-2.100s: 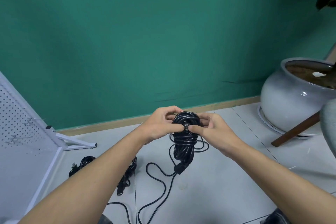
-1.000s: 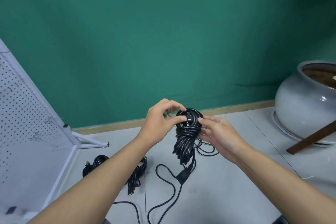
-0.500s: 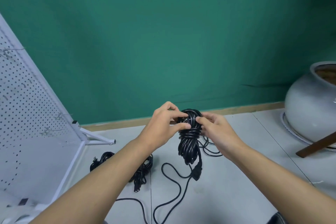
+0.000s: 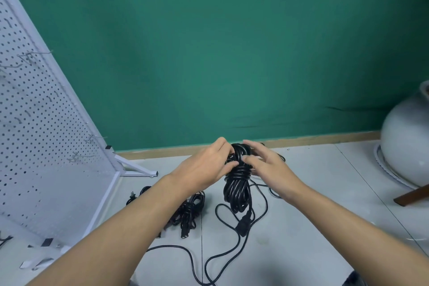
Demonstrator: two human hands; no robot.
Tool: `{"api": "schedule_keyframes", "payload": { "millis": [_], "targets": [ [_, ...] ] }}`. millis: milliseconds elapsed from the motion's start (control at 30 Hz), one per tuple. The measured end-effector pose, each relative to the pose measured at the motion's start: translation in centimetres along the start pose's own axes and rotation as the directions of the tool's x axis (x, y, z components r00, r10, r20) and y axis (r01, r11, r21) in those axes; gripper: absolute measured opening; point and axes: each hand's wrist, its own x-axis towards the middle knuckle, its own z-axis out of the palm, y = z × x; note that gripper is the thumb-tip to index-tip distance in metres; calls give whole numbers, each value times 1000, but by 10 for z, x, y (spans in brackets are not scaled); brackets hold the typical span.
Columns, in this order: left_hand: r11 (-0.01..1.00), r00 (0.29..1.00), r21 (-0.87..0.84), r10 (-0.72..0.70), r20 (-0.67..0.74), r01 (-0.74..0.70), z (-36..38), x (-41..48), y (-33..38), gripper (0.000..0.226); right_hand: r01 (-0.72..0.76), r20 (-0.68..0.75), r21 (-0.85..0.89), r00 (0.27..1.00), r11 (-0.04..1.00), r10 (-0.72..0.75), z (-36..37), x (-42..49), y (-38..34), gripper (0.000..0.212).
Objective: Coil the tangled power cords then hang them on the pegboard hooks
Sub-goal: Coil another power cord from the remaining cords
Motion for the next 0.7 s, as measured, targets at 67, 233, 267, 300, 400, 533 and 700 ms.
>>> {"api": "schedule_keyframes", "payload": {
  "millis": [67,233,267,300,400,533,700],
  "targets": [
    [999,1000,-32,-29,8,29,0,-3,-4,36,-32,157,5,987,999,31,2,-2,0,70],
    [994,997,-99,-46,55,51,-3,-6,-10,35,87,248,-63,966,994,-69,7,-3,5,91],
    [993,997,-105,-41,64,48,-3,-6,-12,34,118,237,-75,967,990,-97,8,-2,5,85],
    [993,997,-109,-37,73,45,-3,-7,-13,33,139,237,-82,965,987,-116,9,-1,5,81],
    [996,993,-73,-41,110,49,-6,-11,-16,31,164,251,-104,959,981,-134,11,0,8,78],
    [996,991,-43,-71,115,76,-13,-16,-21,30,182,318,-150,940,972,-127,15,4,7,78],
    [982,984,-128,-118,136,136,-22,-24,-33,31,203,428,-173,897,964,-112,19,12,5,84]
  ]
}}
